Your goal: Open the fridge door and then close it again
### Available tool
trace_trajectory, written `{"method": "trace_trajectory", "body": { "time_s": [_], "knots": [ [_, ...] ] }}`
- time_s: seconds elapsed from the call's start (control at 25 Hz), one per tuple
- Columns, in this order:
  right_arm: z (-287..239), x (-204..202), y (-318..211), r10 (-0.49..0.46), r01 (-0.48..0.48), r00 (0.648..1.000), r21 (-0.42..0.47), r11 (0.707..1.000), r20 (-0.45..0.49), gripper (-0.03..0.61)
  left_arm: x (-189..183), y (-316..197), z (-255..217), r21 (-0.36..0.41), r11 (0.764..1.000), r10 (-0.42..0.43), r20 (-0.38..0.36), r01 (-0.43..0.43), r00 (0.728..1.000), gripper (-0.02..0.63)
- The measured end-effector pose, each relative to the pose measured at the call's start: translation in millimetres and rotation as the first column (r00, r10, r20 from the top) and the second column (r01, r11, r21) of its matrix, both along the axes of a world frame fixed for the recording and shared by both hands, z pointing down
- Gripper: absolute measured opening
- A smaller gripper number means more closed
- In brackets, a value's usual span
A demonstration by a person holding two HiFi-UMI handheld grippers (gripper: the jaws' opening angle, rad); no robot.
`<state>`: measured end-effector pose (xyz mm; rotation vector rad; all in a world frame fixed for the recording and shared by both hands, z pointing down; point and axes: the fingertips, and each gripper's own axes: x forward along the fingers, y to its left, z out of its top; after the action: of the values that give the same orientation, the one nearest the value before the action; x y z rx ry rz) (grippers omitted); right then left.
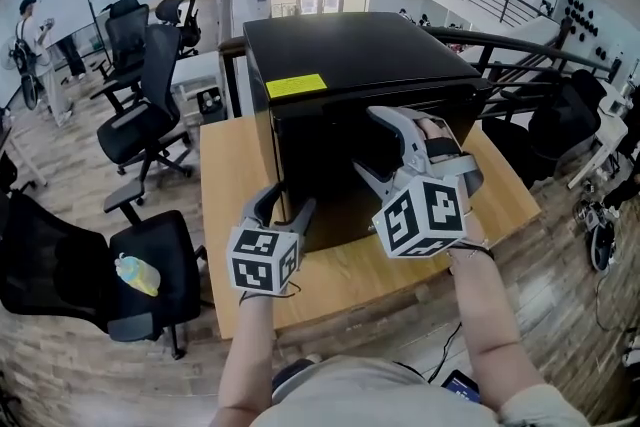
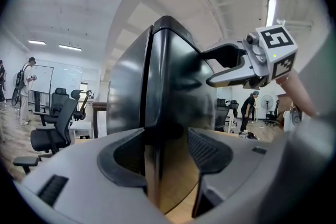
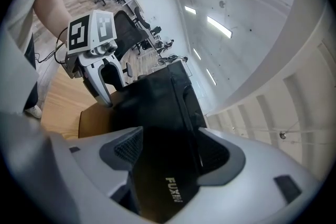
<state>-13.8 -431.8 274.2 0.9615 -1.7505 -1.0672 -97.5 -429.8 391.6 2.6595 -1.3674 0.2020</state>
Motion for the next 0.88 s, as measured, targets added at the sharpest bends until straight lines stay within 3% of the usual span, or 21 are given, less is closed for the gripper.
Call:
{"method": "trace_trajectory", "body": {
  "time_s": [0.88],
  "knots": [
    [-4.0,0.8,-1.4,0.009,-0.008,0.999,0.009,1.000,-0.038,0.281,-0.8,-0.7,-2.3,0.032,0.999,0.005,-0.006,-0.005,1.000,0.221]
  ]
}}
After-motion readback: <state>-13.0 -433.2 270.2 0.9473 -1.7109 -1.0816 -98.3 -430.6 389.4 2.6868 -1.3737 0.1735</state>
